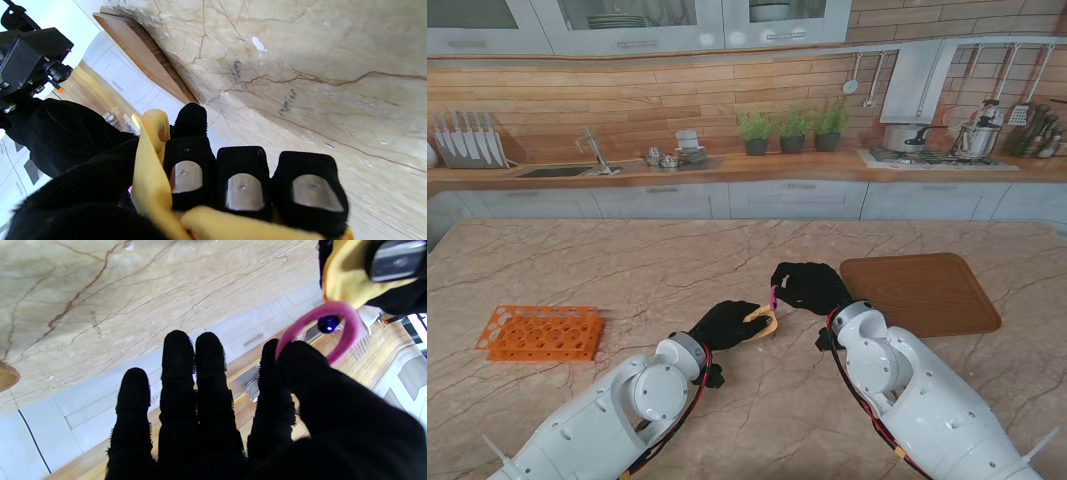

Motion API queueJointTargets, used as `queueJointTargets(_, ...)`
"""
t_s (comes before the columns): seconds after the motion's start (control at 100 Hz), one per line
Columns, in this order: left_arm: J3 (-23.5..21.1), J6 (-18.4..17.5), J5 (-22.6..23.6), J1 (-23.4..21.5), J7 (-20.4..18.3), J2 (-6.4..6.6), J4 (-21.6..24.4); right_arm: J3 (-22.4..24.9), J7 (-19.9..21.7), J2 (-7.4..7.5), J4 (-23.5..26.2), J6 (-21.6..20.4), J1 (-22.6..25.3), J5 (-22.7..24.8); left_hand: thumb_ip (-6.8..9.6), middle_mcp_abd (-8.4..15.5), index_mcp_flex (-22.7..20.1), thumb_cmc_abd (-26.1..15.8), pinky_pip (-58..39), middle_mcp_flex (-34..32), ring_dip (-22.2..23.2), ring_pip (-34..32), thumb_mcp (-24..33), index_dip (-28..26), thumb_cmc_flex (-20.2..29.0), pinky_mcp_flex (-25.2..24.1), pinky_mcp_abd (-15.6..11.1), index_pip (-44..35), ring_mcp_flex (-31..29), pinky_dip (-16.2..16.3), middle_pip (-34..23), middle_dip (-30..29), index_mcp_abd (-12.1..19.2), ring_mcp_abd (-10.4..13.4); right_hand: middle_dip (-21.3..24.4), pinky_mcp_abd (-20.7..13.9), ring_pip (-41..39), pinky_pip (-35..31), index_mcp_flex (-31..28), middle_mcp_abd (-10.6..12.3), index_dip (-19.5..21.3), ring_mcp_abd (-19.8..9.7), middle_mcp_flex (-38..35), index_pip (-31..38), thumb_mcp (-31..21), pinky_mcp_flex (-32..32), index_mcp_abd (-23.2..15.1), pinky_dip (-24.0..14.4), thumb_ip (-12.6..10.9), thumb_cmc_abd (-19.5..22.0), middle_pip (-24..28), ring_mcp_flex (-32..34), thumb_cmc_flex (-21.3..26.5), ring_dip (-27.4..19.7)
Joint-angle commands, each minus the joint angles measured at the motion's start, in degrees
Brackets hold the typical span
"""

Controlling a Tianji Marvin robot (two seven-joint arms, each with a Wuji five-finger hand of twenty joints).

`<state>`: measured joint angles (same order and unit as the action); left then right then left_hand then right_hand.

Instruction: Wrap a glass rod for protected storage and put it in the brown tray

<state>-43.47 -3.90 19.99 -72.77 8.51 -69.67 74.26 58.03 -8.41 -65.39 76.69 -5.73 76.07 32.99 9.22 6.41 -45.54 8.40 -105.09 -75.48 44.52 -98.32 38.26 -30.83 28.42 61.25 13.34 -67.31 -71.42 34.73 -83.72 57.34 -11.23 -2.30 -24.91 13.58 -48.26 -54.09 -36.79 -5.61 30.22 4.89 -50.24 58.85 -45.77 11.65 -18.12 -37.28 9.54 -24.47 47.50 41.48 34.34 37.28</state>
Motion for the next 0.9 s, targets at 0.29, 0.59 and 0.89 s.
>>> queueJointTargets(0.29, 0.2, -0.5, -0.4, 0.0, 0.4, -0.46, -0.1, 0.4, 1.5, 0.28, 1.2, -2.0, 1.0, 0.6, -6.01, 1.2, 0.8, 6.0, -14.6, -1.4, -0.2, -4.2, 4.7, 3.8, 3.0, 0.7, 0.1, 0.4, -1.5, -1.6, -2.2, 0.0, 0.9, 1.8, 0.2, 0.1, -1.6, -1.3, -3.4, -1.0, -1.4, 0.0, -2.5, 2.1, -4.8, -0.8, -1.3, -1.1, -1.4, -0.6, 0.8, 0.3, 1.4, 0.4)
queueJointTargets(0.59, 0.7, -0.4, 0.9, 0.6, 2.0, -0.78, -1.0, -0.2, 1.2, 0.99, 1.4, -3.9, 1.0, 4.9, -11.77, 3.2, 4.2, 12.5, -14.6, -1.2, 0.7, -1.2, -9.4, -3.7, -0.9, 0.7, -2.3, 7.7, -1.5, -4.8, 2.8, 2.7, -0.2, 3.7, 0.3, 0.7, -1.6, -1.1, -4.3, -1.4, -2.1, 0.7, -3.5, 1.7, -6.4, -0.9, -0.3, -0.9, -1.8, -1.7, 0.6, 0.8, 0.7, 0.4)
queueJointTargets(0.89, 0.5, 3.0, 0.0, 0.3, 2.2, -1.16, -0.1, -0.9, 0.4, 1.53, 1.8, -5.0, 0.9, 8.6, -10.04, 3.1, 4.4, 0.6, -14.6, -0.5, 1.3, -0.6, -35.9, -5.1, -4.8, 0.6, -2.3, 9.0, -1.5, -5.4, 3.2, 5.3, -0.2, 4.2, 0.2, 1.2, -1.9, -1.4, -4.9, -1.9, -2.6, 1.0, -3.9, 1.7, -7.5, -1.1, 0.6, -0.8, -2.3, -2.4, 0.8, 1.2, 0.3, 0.5)
